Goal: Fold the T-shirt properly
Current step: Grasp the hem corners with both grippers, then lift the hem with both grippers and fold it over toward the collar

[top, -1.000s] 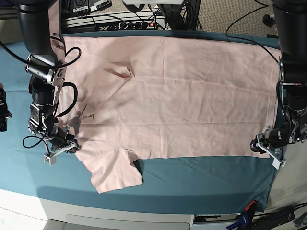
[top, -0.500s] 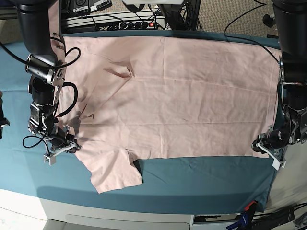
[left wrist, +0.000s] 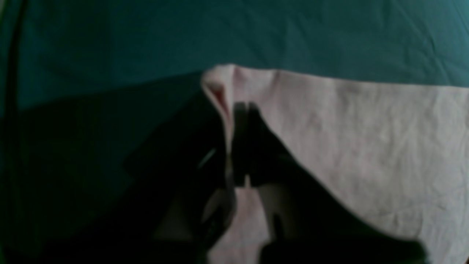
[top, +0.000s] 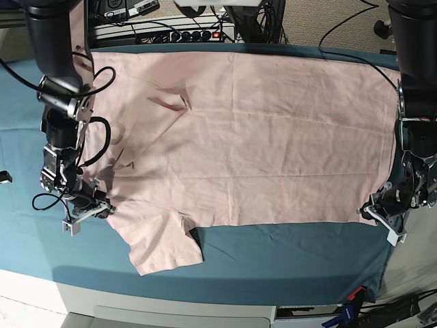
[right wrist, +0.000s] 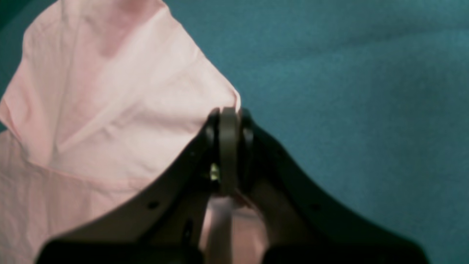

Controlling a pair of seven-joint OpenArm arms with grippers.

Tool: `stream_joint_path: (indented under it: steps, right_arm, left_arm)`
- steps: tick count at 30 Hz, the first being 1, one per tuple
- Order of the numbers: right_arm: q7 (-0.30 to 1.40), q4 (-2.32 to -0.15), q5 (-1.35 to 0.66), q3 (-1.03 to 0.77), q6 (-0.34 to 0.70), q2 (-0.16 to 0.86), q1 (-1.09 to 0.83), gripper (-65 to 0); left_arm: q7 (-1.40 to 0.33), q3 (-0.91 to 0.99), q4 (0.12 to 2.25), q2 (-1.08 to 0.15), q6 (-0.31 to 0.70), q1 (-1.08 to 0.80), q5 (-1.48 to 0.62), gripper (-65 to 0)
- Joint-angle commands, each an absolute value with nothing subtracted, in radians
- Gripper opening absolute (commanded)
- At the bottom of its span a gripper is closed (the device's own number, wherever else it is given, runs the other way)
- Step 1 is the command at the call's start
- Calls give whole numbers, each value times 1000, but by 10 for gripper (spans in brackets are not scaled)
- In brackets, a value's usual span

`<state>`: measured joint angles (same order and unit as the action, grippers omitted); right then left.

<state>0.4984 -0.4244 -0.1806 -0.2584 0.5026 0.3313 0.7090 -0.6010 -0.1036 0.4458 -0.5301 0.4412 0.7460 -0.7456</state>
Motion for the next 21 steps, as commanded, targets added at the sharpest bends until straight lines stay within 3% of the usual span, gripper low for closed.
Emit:
stream_joint_path:
  steps: [1,6,14,21]
  right_arm:
    - [532,-469,-168,-256,526,344,715,-650]
    - [619,-712,-268,-256,566,344,607,-650]
    - [706,-1045,-408,-256,623,350,415,-650]
    - [809,-1278,-457,-256,625,350,278,-650]
  left_arm:
    - [-594,-102,464,-552,446,781,-766,-650]
    - [-683,-101,516,-600,530,781,-902,-650]
    - [-983,-102,587,-728,656,781,-1218,-650]
    - [-1193,-102,587,-817,657,753,-1472,-650]
